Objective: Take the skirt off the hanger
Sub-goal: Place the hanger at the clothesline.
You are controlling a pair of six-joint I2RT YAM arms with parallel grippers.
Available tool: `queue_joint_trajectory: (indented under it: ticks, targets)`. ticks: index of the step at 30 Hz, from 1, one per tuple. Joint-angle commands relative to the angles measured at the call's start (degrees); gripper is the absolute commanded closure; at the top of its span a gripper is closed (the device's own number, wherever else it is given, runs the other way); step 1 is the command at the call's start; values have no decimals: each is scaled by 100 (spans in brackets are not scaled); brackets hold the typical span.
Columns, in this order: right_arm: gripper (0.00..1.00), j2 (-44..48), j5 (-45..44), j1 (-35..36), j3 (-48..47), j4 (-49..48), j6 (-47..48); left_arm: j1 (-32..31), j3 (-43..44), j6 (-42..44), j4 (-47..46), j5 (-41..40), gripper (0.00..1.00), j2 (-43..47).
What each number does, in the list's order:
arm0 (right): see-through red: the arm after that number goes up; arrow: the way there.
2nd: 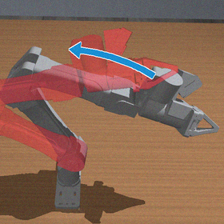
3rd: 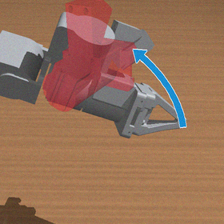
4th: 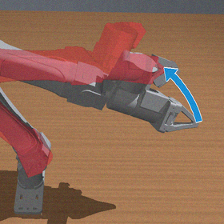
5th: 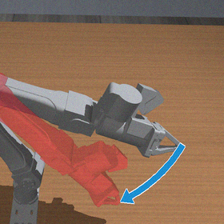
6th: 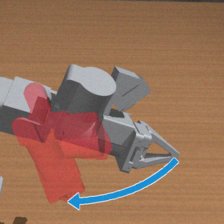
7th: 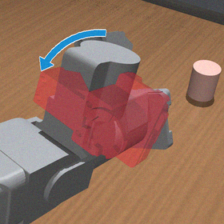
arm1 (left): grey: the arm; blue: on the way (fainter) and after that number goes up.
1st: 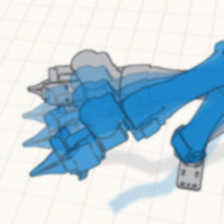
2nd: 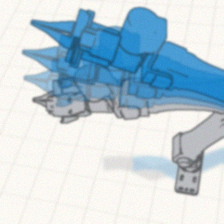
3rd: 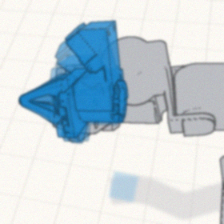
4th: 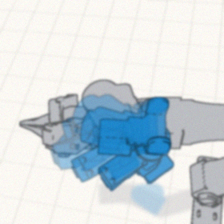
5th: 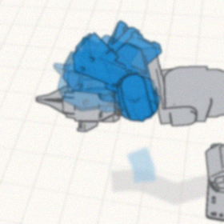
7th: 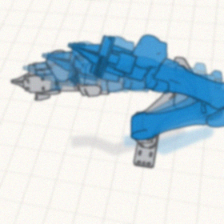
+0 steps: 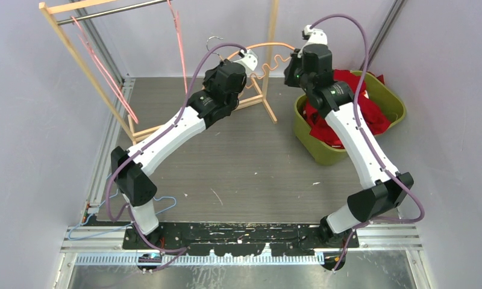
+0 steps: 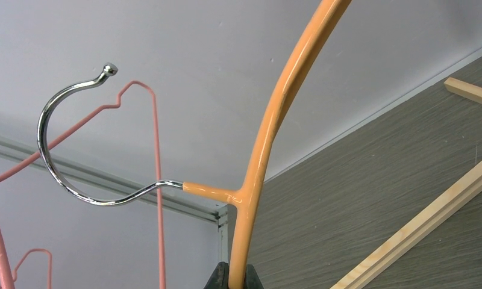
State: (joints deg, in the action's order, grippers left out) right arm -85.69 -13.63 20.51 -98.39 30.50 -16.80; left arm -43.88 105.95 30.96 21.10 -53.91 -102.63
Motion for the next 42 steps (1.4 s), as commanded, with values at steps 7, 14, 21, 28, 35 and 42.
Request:
queue_joint_trajectory:
  ticks: [7,14,21,28,35,42]
  targets:
    - [94,-150,1306,142,-278,-264,-569,9,321,1,-424,3,100,136]
    - [95,-528,1351,138,-440,-343,-567,-64,179,-127,-262,53,100,319]
    - [94,-1078,1130,137,-749,-306,-357,-512,-82,-269,-109,162,100,746]
    - [94,-1432,923,142,-1143,-150,-234,-1134,-518,-541,138,295,100,1278]
    - [94,-1701,824,142,-1354,-100,-139,-1260,-755,-1278,437,709,100,1722]
    - [95,-1600,762,142,-1421,109,-106,-944,-712,-994,110,321,100,1571]
